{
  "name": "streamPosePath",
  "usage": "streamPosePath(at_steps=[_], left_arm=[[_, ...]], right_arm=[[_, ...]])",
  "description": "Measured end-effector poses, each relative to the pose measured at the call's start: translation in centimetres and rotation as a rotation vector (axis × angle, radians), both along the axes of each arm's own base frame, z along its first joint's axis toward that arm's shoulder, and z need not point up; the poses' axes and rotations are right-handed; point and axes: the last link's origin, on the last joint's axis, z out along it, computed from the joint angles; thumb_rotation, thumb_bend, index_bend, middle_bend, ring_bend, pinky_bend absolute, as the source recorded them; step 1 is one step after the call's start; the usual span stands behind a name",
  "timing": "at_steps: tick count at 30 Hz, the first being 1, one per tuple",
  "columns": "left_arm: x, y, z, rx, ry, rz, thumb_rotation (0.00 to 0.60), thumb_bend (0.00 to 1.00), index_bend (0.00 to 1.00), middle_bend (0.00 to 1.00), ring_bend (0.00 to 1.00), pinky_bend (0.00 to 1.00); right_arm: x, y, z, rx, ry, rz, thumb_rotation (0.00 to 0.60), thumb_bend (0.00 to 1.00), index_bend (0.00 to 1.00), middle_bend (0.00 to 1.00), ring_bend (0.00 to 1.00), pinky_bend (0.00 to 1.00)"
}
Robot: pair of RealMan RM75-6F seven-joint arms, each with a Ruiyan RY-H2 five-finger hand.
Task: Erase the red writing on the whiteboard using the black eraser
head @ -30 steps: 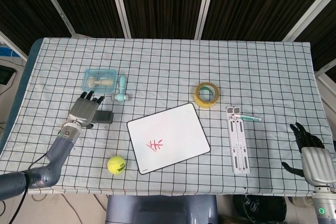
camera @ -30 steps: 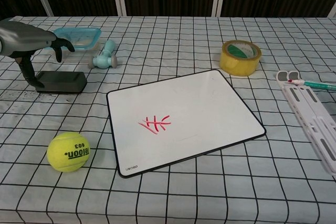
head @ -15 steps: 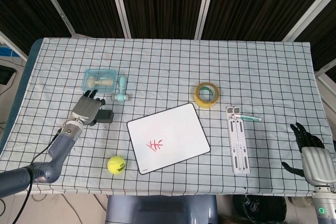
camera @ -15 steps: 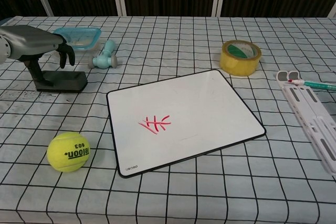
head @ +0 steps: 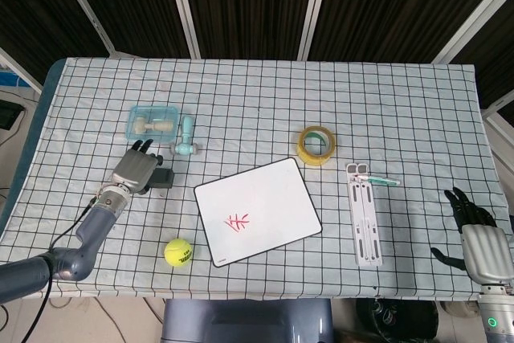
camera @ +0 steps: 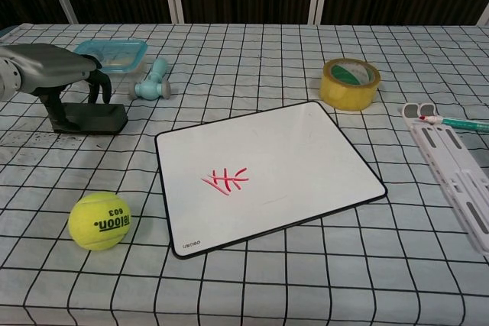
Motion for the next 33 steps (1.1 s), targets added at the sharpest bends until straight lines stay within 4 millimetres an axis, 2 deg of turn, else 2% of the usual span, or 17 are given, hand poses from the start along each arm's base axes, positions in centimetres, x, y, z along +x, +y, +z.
streamPosePath(at_steps=[23, 33], left_arm=[[-0.23, 0.07, -0.14, 0.005, 0.038, 0.003, 0.6, 0.2, 0.35, 0.4, 0.03, 0.09], [-0.01, 0.04, -0.14, 0.002, 0.04, 0.001, 0.6, 0.27, 0.41, 0.46, 0.03, 0.09]], right_arm=[[-0.01, -0.01, 0.0, 0.0, 0.003, -0.004, 0.6, 0.07, 0.05, 0.07, 0.19, 0.21], [0.04, -0.02, -0.02, 0.002, 0.002, -0.002, 0.6, 0.07, 0.05, 0.07, 0.19, 0.22]])
